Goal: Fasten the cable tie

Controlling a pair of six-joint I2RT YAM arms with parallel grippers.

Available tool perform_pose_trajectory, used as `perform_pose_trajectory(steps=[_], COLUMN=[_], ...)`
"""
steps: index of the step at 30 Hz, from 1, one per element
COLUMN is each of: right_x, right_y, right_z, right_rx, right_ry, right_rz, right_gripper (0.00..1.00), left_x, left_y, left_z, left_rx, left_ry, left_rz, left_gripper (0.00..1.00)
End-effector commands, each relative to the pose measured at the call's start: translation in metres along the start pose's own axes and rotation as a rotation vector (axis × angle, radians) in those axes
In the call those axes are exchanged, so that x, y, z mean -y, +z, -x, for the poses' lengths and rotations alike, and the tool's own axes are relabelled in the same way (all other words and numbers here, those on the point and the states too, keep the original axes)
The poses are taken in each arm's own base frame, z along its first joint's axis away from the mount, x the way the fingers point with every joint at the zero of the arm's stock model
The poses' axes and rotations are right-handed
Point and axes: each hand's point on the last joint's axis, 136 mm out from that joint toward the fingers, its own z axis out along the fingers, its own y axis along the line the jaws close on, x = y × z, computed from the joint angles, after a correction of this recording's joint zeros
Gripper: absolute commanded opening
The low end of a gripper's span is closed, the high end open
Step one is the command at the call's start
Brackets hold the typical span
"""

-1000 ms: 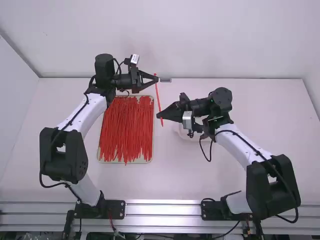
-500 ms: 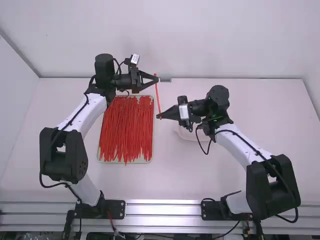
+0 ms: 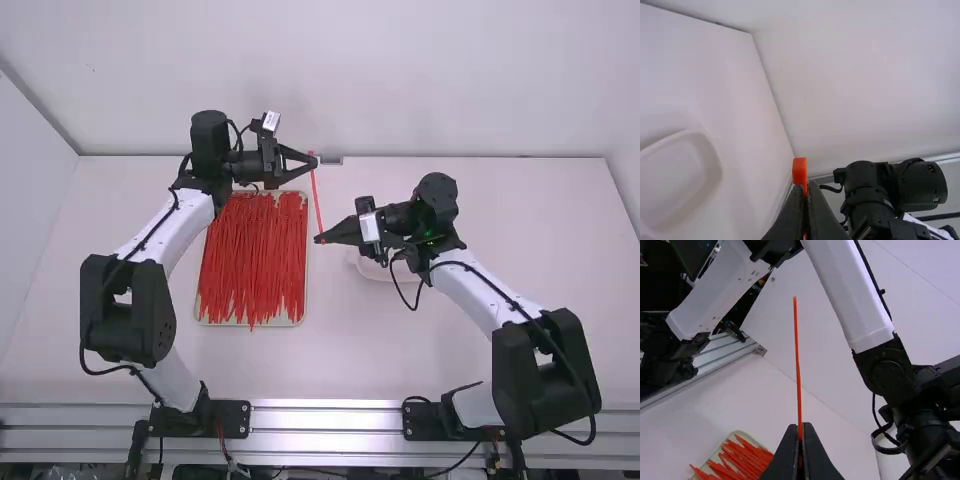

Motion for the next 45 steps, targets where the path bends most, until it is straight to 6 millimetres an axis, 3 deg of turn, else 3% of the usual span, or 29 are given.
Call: perform_pose_trajectory(steps=[1, 5, 14, 28, 32, 35, 40, 45], right_x=[-0.008, -0.008, -0.008, -0.006, -0.006, -0.006, -0.006, -0.008], right_y=[0.0, 0.0, 0.0, 0.0, 0.0, 0.001, 0.001, 0.015], right_z=[0.001, 0.001, 0.001, 0.005, 0.006, 0.006, 0.006, 0.015], right_rx=[0.017, 0.017, 0.017, 0.018, 0.018, 0.019, 0.019, 0.038], right_ry=[0.029, 0.029, 0.018, -0.008, -0.006, -0.005, 0.0, 0.104], right_rz=[0.037, 0.037, 0.037, 0.037, 0.037, 0.039, 0.039, 0.063], right_gripper=[0.0, 0.06, 0.01, 0.08, 0.07, 0.0, 0.0, 0.0], left_x=[0.001, 0.001, 0.001, 0.001, 0.001, 0.001, 0.0, 0.001], left_y=[0.001, 0.0, 0.001, 0.001, 0.001, 0.0, 0.0, 0.002], left_z=[-0.002, -0.002, -0.002, -0.002, -0.002, -0.002, -0.002, -0.003], left_rx=[-0.003, -0.003, -0.001, -0.001, -0.001, -0.001, -0.001, -0.006], left_ry=[0.02, 0.02, 0.021, 0.021, 0.021, 0.026, 0.032, 0.117], left_rz=[-0.003, -0.003, -0.001, -0.001, -0.001, -0.001, 0.001, -0.002], left_gripper=[0.02, 0.02, 0.02, 0.02, 0.02, 0.02, 0.02, 0.02])
